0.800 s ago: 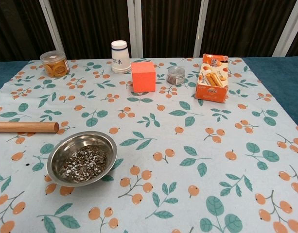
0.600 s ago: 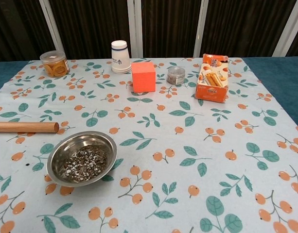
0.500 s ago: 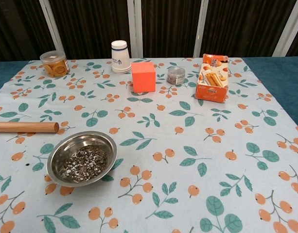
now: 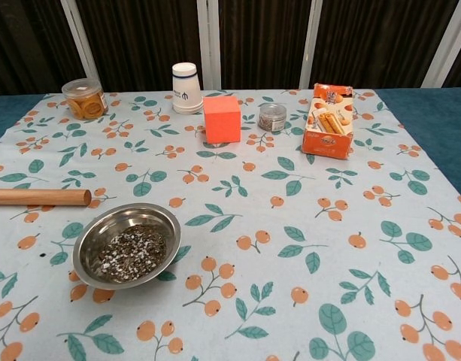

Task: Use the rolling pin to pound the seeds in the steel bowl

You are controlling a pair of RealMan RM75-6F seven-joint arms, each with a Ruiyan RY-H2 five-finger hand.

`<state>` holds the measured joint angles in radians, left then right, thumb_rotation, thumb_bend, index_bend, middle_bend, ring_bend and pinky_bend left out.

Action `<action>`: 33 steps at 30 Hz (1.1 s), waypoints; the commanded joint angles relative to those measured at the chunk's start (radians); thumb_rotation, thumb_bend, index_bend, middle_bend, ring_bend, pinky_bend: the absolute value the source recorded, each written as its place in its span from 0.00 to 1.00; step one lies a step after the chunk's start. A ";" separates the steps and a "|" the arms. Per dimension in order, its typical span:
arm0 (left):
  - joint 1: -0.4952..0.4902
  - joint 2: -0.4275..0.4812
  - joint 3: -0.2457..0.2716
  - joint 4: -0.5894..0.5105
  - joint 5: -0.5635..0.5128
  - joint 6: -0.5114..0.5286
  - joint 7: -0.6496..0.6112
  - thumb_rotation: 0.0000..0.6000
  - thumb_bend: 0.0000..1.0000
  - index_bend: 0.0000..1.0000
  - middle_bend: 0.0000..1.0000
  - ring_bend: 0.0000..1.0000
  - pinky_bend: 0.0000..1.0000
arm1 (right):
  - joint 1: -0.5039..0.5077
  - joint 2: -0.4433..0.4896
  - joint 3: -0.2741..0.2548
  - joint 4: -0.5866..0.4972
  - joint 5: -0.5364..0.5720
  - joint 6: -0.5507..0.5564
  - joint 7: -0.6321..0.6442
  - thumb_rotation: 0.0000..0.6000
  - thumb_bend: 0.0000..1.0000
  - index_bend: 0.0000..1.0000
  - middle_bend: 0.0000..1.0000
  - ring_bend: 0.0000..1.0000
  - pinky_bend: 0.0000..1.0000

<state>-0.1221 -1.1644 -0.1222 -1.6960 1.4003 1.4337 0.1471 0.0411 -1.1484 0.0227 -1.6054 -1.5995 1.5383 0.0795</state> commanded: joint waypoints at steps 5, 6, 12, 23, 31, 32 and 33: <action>-0.168 -0.013 -0.108 -0.033 -0.264 -0.217 0.226 1.00 0.34 0.22 0.08 0.00 0.00 | 0.004 0.003 0.001 -0.003 0.007 -0.010 0.010 1.00 0.37 0.00 0.00 0.00 0.00; -0.185 -0.020 -0.111 -0.031 -0.290 -0.237 0.248 1.00 0.34 0.23 0.09 0.00 0.00 | 0.004 0.004 0.001 -0.004 0.008 -0.011 0.012 1.00 0.37 0.00 0.00 0.00 0.00; -0.281 -0.106 -0.106 0.024 -0.407 -0.312 0.382 1.00 0.35 0.25 0.14 0.00 0.00 | 0.004 0.007 0.002 -0.006 0.014 -0.014 0.020 1.00 0.37 0.00 0.00 0.00 0.00; -0.375 -0.281 -0.081 0.164 -0.496 -0.319 0.496 1.00 0.36 0.29 0.22 0.00 0.00 | 0.002 0.012 0.000 -0.008 0.020 -0.016 0.033 1.00 0.37 0.00 0.00 0.00 0.00; -0.417 -0.356 -0.080 0.206 -0.534 -0.313 0.526 1.00 0.36 0.30 0.27 0.00 0.00 | -0.001 0.015 0.001 -0.009 0.023 -0.013 0.042 1.00 0.37 0.00 0.00 0.00 0.00; -0.422 -0.362 -0.078 0.210 -0.538 -0.314 0.534 1.00 0.36 0.30 0.27 0.00 0.00 | -0.001 0.015 0.001 -0.009 0.023 -0.013 0.042 1.00 0.37 0.00 0.00 0.00 0.00; -0.426 -0.368 -0.076 0.214 -0.542 -0.313 0.540 1.00 0.36 0.31 0.27 0.00 0.00 | -0.002 0.015 0.001 -0.009 0.024 -0.012 0.042 1.00 0.37 0.00 0.00 0.00 0.00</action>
<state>-0.5426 -1.5263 -0.2009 -1.4872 0.8633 1.1201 0.6808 0.0393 -1.1334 0.0238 -1.6143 -1.5757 1.5260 0.1217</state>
